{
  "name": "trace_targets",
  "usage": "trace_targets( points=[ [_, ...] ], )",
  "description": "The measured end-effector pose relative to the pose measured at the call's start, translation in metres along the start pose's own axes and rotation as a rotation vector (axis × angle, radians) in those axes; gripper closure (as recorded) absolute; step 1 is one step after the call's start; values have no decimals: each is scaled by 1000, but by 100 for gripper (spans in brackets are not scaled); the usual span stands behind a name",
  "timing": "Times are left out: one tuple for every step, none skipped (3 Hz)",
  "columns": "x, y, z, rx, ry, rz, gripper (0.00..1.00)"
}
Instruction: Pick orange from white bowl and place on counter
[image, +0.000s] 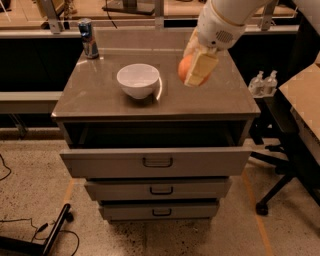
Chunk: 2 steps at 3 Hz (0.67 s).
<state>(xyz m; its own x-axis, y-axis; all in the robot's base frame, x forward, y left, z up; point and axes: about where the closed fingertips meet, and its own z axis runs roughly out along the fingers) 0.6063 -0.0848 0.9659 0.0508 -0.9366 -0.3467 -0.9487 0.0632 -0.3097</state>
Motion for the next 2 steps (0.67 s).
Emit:
trace_targets(
  points=[
    [36,-3,47,-83,51,12,82],
    [71,-43,105,-136,88,36,83]
  ],
)
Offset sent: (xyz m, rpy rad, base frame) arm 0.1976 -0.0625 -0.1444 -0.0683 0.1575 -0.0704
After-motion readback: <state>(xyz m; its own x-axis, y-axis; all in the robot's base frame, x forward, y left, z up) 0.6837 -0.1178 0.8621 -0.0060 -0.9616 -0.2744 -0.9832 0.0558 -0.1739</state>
